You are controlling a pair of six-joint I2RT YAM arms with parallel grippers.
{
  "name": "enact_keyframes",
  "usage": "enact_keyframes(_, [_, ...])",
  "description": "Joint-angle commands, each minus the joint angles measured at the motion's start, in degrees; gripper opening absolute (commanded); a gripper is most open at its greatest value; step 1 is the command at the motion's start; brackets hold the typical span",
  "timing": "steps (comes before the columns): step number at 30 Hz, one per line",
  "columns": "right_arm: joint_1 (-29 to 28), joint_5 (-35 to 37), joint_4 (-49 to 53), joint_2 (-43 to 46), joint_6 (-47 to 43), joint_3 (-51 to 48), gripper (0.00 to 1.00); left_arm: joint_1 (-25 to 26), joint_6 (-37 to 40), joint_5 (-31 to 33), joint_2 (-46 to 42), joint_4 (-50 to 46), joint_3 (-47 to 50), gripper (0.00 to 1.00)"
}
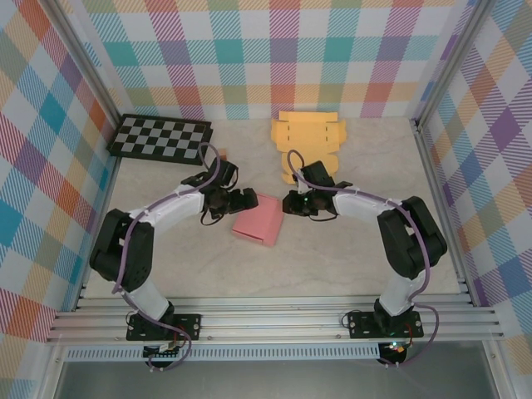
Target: Fold the paper box
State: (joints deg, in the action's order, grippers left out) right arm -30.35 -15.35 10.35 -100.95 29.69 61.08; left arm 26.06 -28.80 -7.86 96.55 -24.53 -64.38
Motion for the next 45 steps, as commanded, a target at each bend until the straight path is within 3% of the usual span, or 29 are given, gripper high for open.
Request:
enact_keyframes(1, [0.62, -2.76, -1.30, -2.49, 2.50, 0.69, 0.18, -1.05, 6.00, -2.57, 2.26, 4.46, -1.92, 0.94])
enact_keyframes(14, [0.99, -10.45, -10.39, -9.90, 4.05, 1.41, 0.18, -0.49, 0.01, -12.82, 11.16, 14.68, -2.05, 0.87])
enact_keyframes(24, [-1.24, -24.52, -25.65, -11.01, 6.37, 1.43, 0.17, 7.46, -3.58, -15.28, 16.84, 17.98, -4.95, 0.84])
enact_keyframes(33, [-3.49, -26.40, -36.36, -9.90, 11.77, 0.81, 0.18, 11.71, -8.93, -19.01, 18.32, 23.78, -5.83, 0.83])
enact_keyframes(36, [-3.50, -23.35, -30.26, -8.19, 9.91, 1.17, 0.18, 11.65, -8.80, -17.39, 17.67, 21.74, -5.79, 0.83])
enact_keyframes(40, [-3.26, -14.56, -16.42, -3.97, 4.87, -0.41, 0.22, 9.97, -5.70, -9.47, 16.33, 12.47, -7.07, 0.84])
enact_keyframes(45, [-1.48, -7.74, -6.90, -0.42, 3.29, -3.52, 0.24, 6.86, -5.62, -1.81, 14.39, 6.16, -6.14, 0.88])
